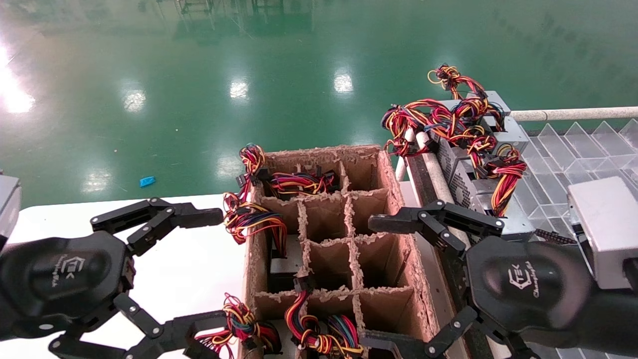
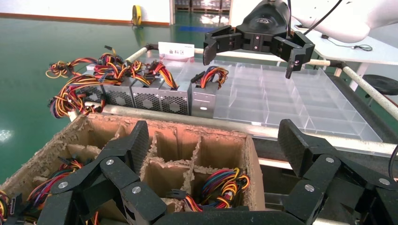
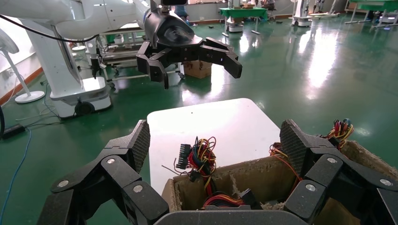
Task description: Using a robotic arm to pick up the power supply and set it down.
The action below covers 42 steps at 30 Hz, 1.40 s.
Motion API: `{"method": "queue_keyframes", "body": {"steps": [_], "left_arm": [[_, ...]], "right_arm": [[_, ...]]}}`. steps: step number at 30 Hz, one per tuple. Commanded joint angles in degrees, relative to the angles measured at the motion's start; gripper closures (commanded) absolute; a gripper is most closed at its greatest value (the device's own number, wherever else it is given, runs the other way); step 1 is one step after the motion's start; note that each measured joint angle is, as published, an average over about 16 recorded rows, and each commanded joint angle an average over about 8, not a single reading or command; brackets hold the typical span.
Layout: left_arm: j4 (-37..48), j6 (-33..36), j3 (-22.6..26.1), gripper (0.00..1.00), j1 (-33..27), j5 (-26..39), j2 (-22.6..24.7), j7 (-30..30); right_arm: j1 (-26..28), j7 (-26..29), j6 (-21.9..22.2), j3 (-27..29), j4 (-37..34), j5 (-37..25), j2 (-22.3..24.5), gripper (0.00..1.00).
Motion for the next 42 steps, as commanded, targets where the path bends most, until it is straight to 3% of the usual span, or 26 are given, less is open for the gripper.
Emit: {"method": "queue_keyframes", "body": {"steps": [1, 9, 10, 17, 18, 22, 28, 33, 42], "left_arm": [[0.0, 0.0, 0.0, 0.00, 0.0, 0.0, 0.0, 0.0], [0.0, 0.0, 0.0, 0.00, 0.0, 0.0, 0.0, 0.0], [0.0, 0.0, 0.0, 0.05, 0.0, 0.0, 0.0, 0.0], [0.0, 0.0, 0.0, 0.92, 0.0, 0.0, 0.0, 0.0], [0.0, 0.0, 0.0, 1.00, 0.0, 0.0, 0.0, 0.0], [0.0, 0.0, 0.0, 1.00, 0.0, 0.0, 0.0, 0.0], [0.0, 0.0, 0.0, 1.00, 0.0, 0.0, 0.0, 0.0], [0.0, 0.0, 0.0, 1.00, 0.0, 0.0, 0.0, 0.0], [0.0, 0.0, 0.0, 1.00, 0.0, 0.0, 0.0, 0.0]], "right_arm": [[0.0, 0.0, 0.0, 0.0, 0.0, 0.0, 0.0, 0.00], [0.0, 0.0, 0.0, 0.0, 0.0, 0.0, 0.0, 0.00], [0.0, 0.0, 0.0, 0.0, 0.0, 0.0, 0.0, 0.00], [0.0, -0.1, 0.2, 0.1, -0.1, -0.2, 0.1, 0.00], [0.0, -0.1, 0.5, 0.1, -0.2, -0.2, 0.1, 0.00], [0.1, 0.1, 3.5, 0.4, -1.1, -1.5, 0.2, 0.00], [1.9, 2.5, 13.7, -1.2, -1.9, -7.9, -2.5, 0.00], [6.1, 4.4, 20.5, -4.6, -3.9, -14.5, -8.5, 0.00], [14.6, 3.4, 26.4, -10.9, -16.9, -22.9, -23.2, 0.00]]}}
